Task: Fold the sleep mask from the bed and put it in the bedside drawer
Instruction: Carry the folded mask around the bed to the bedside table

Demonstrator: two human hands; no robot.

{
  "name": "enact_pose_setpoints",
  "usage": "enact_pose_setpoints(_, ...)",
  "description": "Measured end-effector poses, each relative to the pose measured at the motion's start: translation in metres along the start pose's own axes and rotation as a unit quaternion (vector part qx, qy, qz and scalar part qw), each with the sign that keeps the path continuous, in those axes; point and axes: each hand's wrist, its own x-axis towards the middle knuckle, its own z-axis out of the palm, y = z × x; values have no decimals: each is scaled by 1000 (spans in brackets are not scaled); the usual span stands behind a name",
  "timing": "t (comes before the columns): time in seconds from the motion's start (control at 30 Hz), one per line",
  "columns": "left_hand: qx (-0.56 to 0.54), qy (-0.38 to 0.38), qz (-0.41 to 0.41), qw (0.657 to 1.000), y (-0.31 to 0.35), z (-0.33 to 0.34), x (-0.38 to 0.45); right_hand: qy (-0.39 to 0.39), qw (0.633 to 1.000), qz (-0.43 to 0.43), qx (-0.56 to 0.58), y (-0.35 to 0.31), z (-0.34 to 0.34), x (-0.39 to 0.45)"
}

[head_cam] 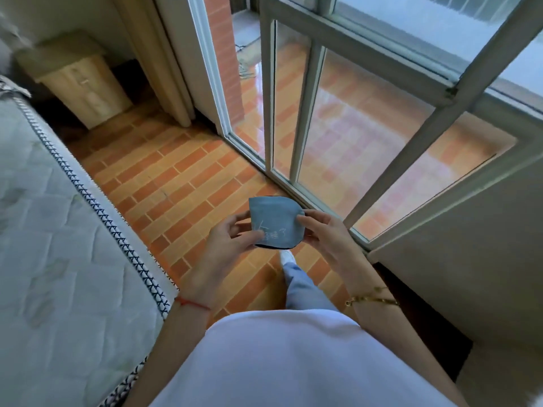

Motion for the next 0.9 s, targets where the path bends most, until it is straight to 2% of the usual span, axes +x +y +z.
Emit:
enact_pose_setpoints(0.47, -65, 188, 27, 980, 83, -6, 134, -178, 978, 1, -111, -123, 41, 194)
enact_pose_setpoints(0.7, -97, 270, 16, 958, 111, -25, 173, -249, 956, 35, -148, -154, 82, 261)
enact_pose_setpoints(0.9, -117, 306, 0, 945, 125, -61, 213, -287, 941, 56, -169, -168, 127, 314)
